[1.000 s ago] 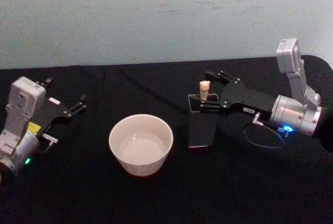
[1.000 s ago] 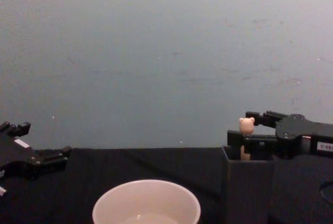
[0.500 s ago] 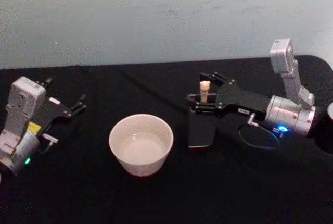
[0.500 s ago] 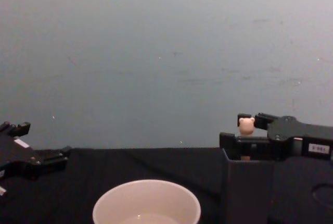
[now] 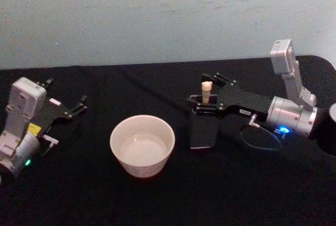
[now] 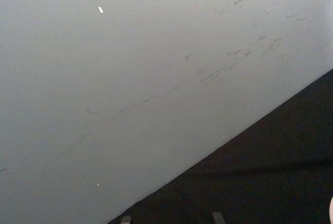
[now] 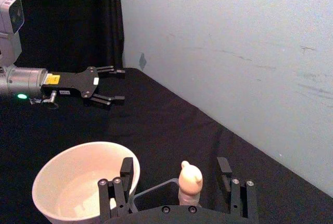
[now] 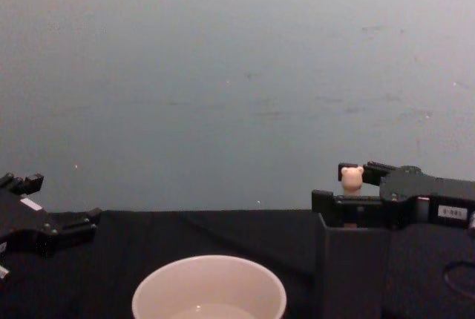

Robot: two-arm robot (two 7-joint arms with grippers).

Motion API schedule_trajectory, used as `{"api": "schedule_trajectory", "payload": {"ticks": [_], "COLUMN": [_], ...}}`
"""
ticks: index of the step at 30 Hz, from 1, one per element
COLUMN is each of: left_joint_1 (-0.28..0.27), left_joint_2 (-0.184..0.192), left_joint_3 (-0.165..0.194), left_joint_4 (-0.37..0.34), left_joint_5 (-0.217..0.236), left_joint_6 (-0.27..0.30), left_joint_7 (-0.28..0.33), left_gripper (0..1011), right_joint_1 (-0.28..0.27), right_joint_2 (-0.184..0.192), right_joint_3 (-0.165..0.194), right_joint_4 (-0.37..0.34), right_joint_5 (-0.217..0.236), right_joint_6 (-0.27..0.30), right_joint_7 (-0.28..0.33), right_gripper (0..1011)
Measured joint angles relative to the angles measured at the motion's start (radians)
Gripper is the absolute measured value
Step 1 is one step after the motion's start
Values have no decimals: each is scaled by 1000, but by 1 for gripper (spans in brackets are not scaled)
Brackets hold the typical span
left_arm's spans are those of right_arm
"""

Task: Pick up the stirring spoon with one hand, stir inside the cup, then place it back in its original position.

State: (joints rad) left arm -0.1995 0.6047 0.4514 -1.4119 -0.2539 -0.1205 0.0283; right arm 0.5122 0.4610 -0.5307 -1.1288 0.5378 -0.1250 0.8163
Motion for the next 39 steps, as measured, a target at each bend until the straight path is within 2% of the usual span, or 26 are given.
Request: {"api": "schedule_trajectory", "payload": {"ticks": [4, 9, 22, 23, 25, 30, 39], "left_joint_1": [0, 0, 0, 0, 0, 0, 0], "left_joint_2": [0, 0, 0, 0, 0, 0, 0], "left_joint_3": [0, 0, 0, 0, 0, 0, 0], "left_joint_4": [0, 0, 0, 0, 0, 0, 0], "left_joint_5": [0, 0, 0, 0, 0, 0, 0], "left_joint_6": [0, 0, 0, 0, 0, 0, 0], "left_joint_7": [0, 0, 0, 0, 0, 0, 0], "left_gripper": [1001, 1001, 1001, 1001, 1001, 1001, 1002], "right_joint_1": [0, -1, -2, -2, -2, -2, -2], "right_joint_2": [0, 1, 1, 1, 1, 1, 1], "right_joint_3": [0, 1, 2, 2, 2, 2, 2], "right_joint_4": [0, -1, -1, -1, -1, -1, -1], "right_joint_5": [0, 1, 2, 2, 2, 2, 2], "right_joint_6": [0, 0, 0, 0, 0, 0, 0], "right_joint_7": [0, 1, 2, 2, 2, 2, 2], "right_gripper": [992, 903, 510, 450, 417, 233, 212]}}
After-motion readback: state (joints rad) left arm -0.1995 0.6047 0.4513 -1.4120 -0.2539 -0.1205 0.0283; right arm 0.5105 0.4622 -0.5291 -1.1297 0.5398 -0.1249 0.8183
